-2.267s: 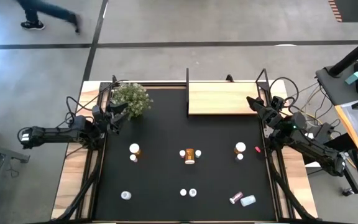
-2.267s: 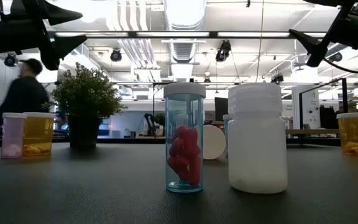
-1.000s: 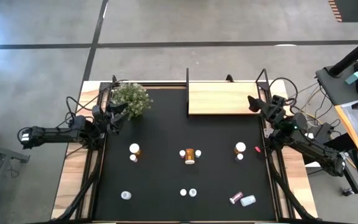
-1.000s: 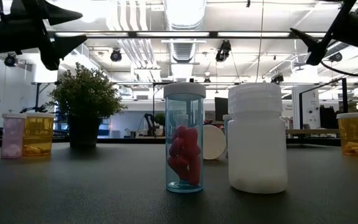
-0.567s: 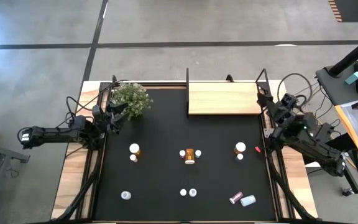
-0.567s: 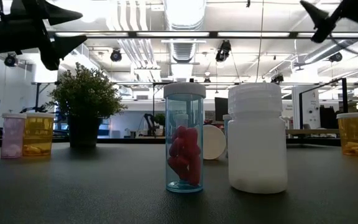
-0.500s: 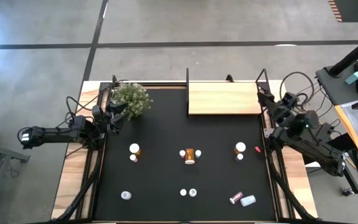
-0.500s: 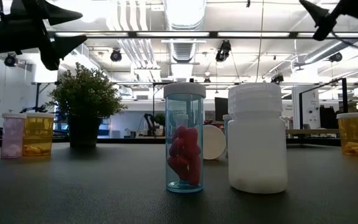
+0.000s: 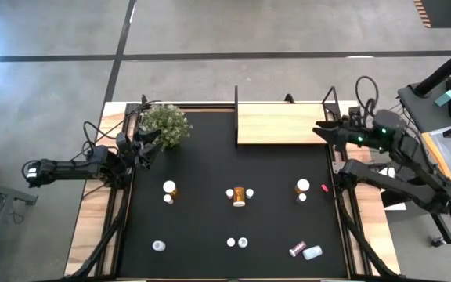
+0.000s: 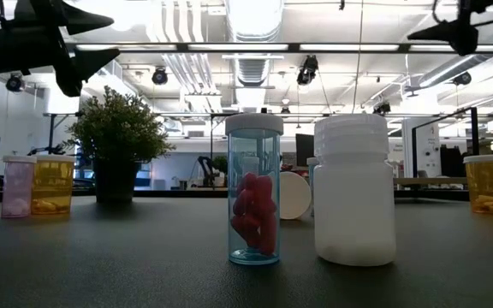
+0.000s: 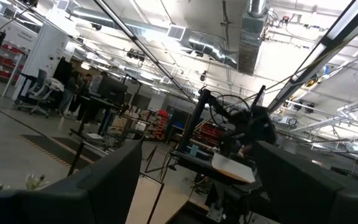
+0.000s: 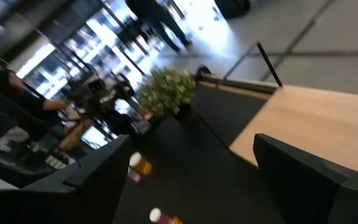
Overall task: Pick and place medicine bottles onto shelf by color
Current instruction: Put the right orange pill bottle on the shelf
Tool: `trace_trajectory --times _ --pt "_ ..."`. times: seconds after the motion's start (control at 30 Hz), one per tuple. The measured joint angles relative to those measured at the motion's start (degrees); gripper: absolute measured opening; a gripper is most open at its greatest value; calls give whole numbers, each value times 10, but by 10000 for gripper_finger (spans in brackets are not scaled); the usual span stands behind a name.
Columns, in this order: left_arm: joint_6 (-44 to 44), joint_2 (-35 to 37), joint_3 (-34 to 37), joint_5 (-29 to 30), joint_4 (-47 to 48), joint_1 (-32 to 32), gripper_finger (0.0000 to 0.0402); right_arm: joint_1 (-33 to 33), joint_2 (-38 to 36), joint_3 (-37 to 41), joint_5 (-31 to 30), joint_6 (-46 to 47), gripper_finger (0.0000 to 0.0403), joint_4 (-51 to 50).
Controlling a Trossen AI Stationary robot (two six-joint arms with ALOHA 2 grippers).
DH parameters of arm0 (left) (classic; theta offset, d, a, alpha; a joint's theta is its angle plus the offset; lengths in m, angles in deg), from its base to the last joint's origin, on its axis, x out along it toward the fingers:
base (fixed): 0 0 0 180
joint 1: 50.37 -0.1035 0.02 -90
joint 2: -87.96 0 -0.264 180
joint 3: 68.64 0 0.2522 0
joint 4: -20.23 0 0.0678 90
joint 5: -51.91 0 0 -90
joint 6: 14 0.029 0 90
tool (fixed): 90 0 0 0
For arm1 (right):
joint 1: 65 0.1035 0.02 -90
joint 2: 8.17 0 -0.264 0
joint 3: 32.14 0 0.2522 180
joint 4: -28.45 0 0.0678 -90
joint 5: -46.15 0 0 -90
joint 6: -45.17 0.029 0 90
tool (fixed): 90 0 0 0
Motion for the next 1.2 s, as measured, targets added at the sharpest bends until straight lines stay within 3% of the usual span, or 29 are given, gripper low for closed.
trace_trajectory --times 0.3,0.47,0.77,0.93,1.2 --pt "0 0 0 0 0 0 295 0 166 -92 -2 -6 329 -117" --pt "0 0 0 0 0 0 295 0 245 -127 -48 25 329 -229" --pt "0 0 0 0 0 0 295 26 329 -155 -25 170 329 -284" --pt "0 0 0 0 0 0 295 64 371 -167 -20 209 329 -292" --pt "0 0 0 0 0 0 295 145 436 -210 -17 374 329 -340"
